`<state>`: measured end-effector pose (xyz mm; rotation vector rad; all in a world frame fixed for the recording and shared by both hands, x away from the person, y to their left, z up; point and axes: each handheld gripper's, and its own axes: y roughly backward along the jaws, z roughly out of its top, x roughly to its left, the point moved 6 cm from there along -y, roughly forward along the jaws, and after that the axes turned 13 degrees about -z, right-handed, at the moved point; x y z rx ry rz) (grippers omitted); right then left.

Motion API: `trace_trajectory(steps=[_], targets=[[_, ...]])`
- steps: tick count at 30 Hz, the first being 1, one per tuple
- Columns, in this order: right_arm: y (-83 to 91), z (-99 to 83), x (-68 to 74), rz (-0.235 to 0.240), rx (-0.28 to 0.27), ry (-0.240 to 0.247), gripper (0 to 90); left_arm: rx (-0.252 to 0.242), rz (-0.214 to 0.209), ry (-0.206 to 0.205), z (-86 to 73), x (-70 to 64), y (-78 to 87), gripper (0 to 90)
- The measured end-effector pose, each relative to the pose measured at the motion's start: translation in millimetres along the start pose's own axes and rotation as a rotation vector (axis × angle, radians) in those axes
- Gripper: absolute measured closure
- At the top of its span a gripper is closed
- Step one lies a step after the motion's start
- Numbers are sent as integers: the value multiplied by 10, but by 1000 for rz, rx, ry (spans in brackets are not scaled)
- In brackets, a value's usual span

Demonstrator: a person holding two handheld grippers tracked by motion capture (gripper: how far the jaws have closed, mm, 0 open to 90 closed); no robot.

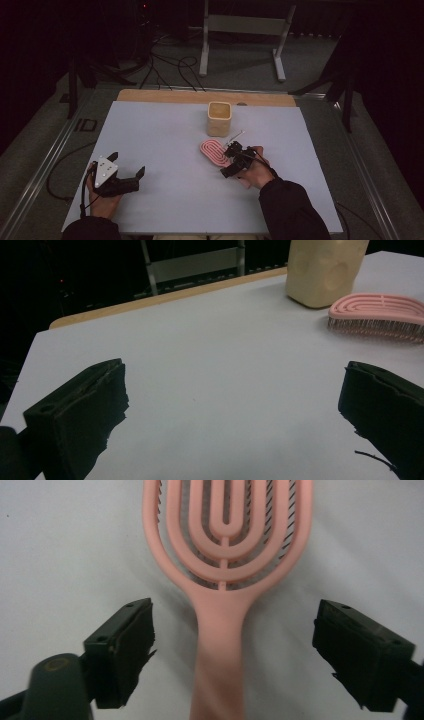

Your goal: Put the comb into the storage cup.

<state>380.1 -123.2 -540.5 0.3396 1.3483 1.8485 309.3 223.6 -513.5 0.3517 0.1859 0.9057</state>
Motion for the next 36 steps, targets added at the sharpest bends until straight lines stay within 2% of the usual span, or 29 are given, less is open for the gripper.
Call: trace_trajectory(steps=[1, 7, 8, 15, 29, 36], targets=[[-11, 3, 13, 6, 10, -2, 226, 0, -1, 0, 0, 0, 0, 0], [-32, 6, 40, 22, 27, 13, 300, 0, 0, 0, -1, 1, 0, 0], [-43, 7, 49, 20, 33, 11, 349, 0, 0, 0, -1, 2, 1, 0], [-77, 15, 55, 29, 57, 4, 483, 0, 0, 0, -1, 1, 0, 0], [-102, 34, 81, 31, 85, 16, 613, 2, -1, -1, -2, 1, -2, 0], [-104, 37, 87, 31, 95, 17, 642, 6, -1, -2, -5, -4, -7, 0]])
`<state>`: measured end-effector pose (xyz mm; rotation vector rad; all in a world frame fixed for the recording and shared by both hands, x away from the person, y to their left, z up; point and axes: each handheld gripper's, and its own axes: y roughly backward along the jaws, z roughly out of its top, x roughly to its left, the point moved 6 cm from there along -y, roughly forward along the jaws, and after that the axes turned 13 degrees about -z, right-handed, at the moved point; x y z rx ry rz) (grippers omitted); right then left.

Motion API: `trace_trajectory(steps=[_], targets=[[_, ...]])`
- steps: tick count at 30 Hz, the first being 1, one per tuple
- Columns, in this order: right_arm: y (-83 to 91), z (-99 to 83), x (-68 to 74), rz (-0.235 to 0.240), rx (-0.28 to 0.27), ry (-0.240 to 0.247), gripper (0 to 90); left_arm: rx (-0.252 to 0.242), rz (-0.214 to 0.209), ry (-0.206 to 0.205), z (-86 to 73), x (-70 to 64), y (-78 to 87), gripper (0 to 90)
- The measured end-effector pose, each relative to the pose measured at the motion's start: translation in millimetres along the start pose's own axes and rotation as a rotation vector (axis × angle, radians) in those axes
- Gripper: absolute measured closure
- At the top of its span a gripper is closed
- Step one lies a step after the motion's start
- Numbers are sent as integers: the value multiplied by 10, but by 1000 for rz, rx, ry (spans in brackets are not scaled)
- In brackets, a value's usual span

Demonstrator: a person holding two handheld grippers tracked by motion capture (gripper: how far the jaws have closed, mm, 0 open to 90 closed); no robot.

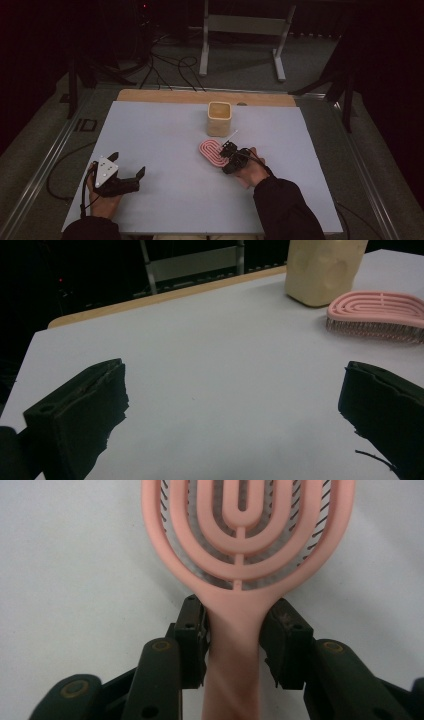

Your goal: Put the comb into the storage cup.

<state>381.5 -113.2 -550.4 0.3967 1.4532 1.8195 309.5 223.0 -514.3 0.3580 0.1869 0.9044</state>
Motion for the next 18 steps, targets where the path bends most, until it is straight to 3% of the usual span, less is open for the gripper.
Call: trace_trajectory(steps=[18], targets=[[15, 5, 18, -15, 9, 32, 698, 3, -4, 0, -4, -1, -6, 0]])
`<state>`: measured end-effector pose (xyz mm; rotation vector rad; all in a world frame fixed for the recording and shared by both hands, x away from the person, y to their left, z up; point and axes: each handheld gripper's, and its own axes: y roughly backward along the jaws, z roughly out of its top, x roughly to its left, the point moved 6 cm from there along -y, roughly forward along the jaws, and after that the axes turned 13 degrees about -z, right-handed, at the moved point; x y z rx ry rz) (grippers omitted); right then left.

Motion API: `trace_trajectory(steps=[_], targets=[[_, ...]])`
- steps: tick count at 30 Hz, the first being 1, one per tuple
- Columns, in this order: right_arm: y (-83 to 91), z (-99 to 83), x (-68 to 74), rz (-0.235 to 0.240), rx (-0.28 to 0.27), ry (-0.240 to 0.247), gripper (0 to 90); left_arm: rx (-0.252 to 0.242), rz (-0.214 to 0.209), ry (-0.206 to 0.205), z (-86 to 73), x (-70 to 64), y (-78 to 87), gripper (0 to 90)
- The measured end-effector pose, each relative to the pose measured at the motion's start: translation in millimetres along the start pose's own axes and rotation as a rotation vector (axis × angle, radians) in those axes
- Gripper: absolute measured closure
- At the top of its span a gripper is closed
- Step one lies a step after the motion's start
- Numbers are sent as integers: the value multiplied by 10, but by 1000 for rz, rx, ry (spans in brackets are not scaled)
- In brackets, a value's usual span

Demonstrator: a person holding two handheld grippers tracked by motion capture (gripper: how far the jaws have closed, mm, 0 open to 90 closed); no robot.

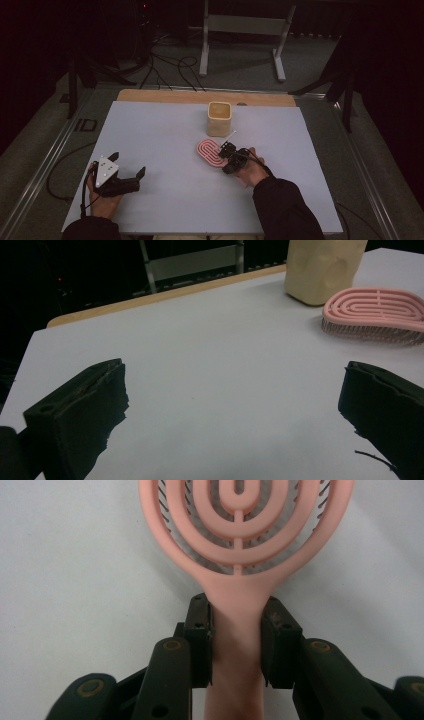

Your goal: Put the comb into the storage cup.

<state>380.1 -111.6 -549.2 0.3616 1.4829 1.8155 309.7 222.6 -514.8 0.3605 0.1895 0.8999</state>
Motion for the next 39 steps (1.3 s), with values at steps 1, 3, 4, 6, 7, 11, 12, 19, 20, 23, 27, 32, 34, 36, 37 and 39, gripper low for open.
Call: trace_trajectory(steps=[1, 3, 4, 6, 7, 11, 12, 19, 20, 23, 27, 32, 34, 36, 37, 39], targets=[[-1, 0, 0, 0, -2, -1, 698, 0, -1, 0, 0, -1, -1, 0], [1, -3, -2, 1, -9, 7, 698, -1, -1, 0, 0, -2, -2, 0], [3, -5, -1, 1, -9, 8, 699, 0, -1, 1, -1, -2, -3, 0], [3, -3, 0, 1, -13, 9, 699, -1, 0, 1, 0, -2, -2, 0], [4, -2, 5, 3, -16, 9, 699, 0, 1, 1, -1, -1, -2, 0], [10, 9, 22, 6, -25, 7, 700, -1, 0, 1, -1, -2, -3, 0], [12, 11, 24, 11, -27, 6, 700, 0, 0, 0, -1, -1, -2, 0], [27, 13, 11, 18, -33, -10, 700, 1, 1, 0, -1, 3, 0, 0], [31, 12, 10, 20, -33, -11, 700, 2, 2, 0, -1, 2, 0, 0], [42, 11, 0, 20, -42, -19, 700, 2, 1, 0, -2, 1, -2, 0], [61, 10, -16, 22, -49, -22, 700, 2, 2, 0, -2, 3, -2, 0], [104, 9, -36, 22, -71, -31, 700, 3, 2, 0, -3, 1, -4, 0], [111, 8, -40, 24, -73, -31, 700, 2, 2, 0, -3, 2, -4, 0], [124, 9, -43, 23, -82, -36, 700, 2, 3, 0, -2, 2, -3, 0], [137, 9, -44, 23, -83, -41, 700, 3, 3, 0, -3, 3, -2, 0], [154, 10, -53, 22, -95, -44, 700, 3, 3, 0, -3, 3, -4, 0]])
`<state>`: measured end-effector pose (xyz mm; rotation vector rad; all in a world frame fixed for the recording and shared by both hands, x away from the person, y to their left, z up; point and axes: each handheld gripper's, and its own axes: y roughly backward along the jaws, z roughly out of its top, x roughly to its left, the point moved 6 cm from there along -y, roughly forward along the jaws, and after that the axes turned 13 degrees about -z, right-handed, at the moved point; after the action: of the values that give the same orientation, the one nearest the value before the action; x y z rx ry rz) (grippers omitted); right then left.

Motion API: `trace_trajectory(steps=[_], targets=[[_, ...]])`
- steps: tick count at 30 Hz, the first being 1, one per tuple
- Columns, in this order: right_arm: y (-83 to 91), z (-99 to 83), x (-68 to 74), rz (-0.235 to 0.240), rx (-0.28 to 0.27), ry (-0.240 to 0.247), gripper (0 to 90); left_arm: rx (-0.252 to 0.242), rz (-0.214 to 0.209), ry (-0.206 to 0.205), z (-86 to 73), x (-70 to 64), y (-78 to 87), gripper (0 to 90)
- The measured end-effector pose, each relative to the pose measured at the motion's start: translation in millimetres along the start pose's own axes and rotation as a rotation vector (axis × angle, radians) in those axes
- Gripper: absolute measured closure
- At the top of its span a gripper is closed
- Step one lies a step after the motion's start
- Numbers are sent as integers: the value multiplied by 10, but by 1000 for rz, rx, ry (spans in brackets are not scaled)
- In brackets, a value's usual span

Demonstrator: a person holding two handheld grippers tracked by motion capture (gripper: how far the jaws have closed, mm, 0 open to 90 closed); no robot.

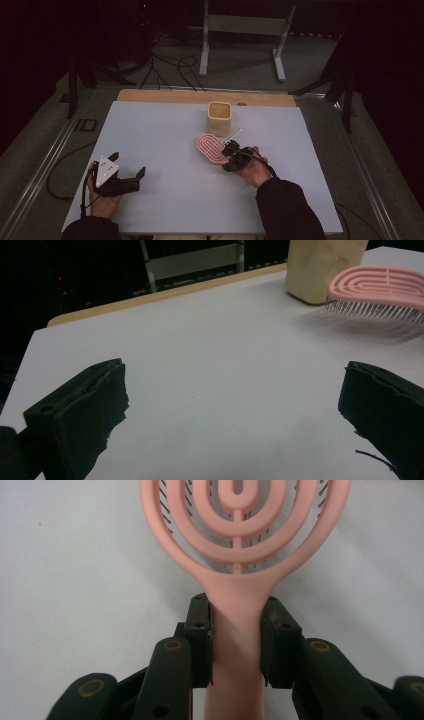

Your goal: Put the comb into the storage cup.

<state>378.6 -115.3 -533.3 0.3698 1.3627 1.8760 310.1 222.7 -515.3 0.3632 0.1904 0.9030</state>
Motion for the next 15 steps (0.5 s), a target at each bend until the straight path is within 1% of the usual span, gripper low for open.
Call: trace_trajectory(steps=[1, 4, 10, 12, 15], targets=[[26, 0, -9, -1, -9, -7, 700, 0, -1, 0, 0, -1, -1, 0], [43, 0, -21, -1, -21, -6, 700, 2, -1, 0, -1, -2, -1, 0], [119, 0, -56, -3, -58, -27, 700, 1, -1, 1, 0, -3, -2, 0], [152, -2, -79, -7, -80, -33, 700, 4, 0, 0, -3, -3, -3, 0], [161, -4, -84, -8, -83, -37, 700, 2, 0, 1, -2, -2, -3, 0]])
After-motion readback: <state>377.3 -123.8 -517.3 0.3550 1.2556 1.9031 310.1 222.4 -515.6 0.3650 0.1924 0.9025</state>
